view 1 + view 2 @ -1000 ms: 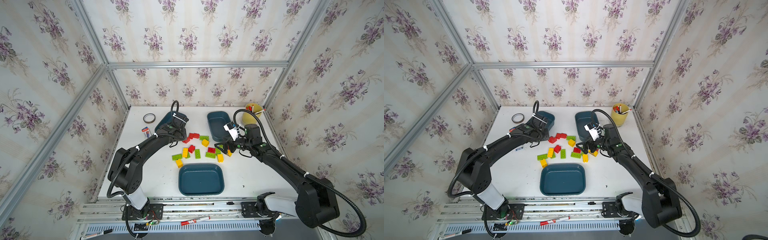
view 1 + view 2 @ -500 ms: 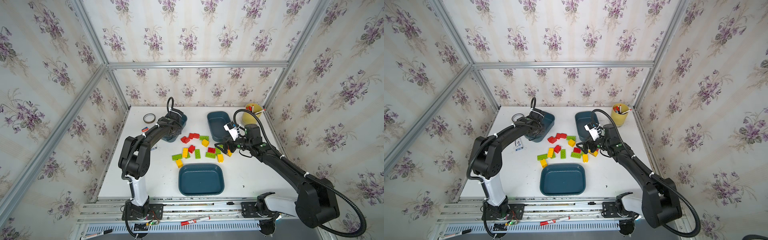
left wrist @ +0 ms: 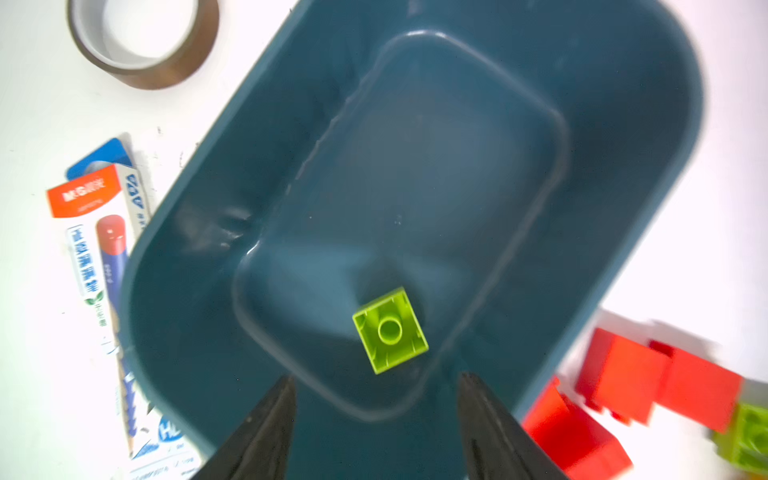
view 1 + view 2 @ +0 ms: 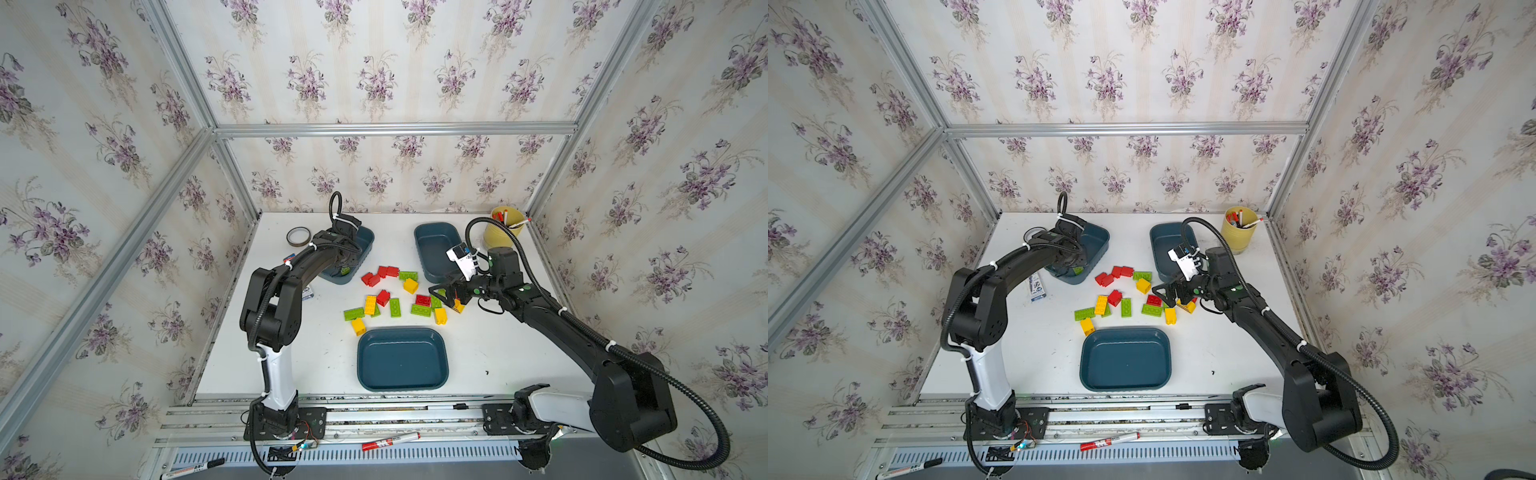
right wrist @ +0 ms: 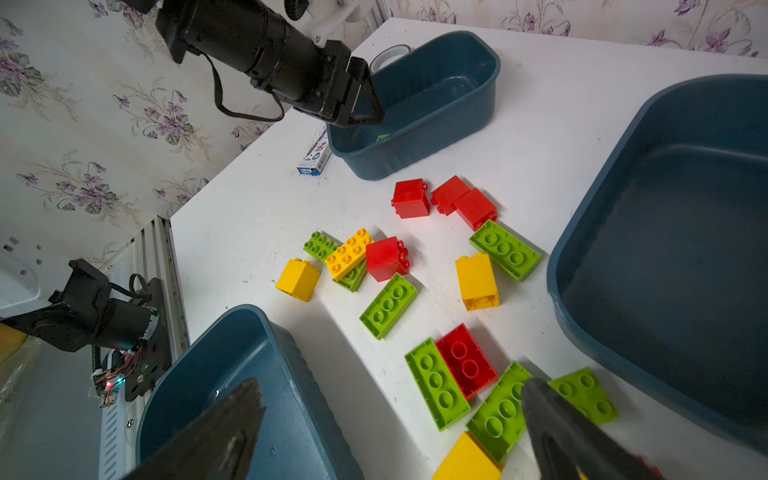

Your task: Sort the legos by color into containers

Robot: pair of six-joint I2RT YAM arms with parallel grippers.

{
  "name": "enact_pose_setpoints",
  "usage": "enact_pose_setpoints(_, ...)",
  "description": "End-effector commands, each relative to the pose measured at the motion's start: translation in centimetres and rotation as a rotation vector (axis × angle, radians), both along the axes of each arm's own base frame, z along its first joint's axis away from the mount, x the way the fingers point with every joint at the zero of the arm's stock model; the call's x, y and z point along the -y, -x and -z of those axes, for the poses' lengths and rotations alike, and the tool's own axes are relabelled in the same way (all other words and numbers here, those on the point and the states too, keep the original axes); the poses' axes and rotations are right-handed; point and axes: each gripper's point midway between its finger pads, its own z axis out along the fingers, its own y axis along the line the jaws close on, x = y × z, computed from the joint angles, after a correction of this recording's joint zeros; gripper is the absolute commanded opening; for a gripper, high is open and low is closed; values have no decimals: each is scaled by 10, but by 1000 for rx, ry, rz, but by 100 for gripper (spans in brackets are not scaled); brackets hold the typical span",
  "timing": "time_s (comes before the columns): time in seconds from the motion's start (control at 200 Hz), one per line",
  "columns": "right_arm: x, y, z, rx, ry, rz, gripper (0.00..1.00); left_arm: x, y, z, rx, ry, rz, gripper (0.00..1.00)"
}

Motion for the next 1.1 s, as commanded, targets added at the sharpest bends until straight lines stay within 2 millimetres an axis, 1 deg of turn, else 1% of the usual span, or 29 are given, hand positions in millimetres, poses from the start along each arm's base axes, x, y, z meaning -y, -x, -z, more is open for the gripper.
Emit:
enact_pose_setpoints(0.0,-1,-2,-6,24,2,-11,100,8,18,-8,-21,36,21,67)
enact_pose_setpoints(0.125,-2,-2,-5,23,3,-15,100,21,46,-13,-42,57,80,69)
enact_pose_setpoints(0.23,-2,-1,-5,21,-2,-21,100,30,71,-8,-86,71,169,70)
enact_pose_setpoints(0.315,-3,1,-6,21,-2,-26,100,38,90,-5,-117,79,270,70)
enact_pose_setpoints(0.37,-2,1,-5,21,0,-28,100,40,100,-3,-133,68,332,71)
enact_pose_setpoints(0.49,-3,2,-5,20,-1,-32,100,50,120,3,-172,70,529,70)
enact_pose_setpoints(0.635,-2,4,-5,19,-3,-34,100,58,141,14,-254,65,744,70)
enact_pose_setpoints(0.73,-2,6,-6,21,0,-34,100,59,147,23,-294,51,827,70)
enact_pose_setpoints(0.855,0,9,-5,19,4,-30,100,57,149,32,-320,10,905,67)
enact_pose_setpoints(0.975,1,11,-5,21,6,-25,100,49,149,45,-355,-54,943,66)
enact_pose_setpoints(1.094,2,12,-6,18,7,-23,100,47,148,52,-371,-69,963,64)
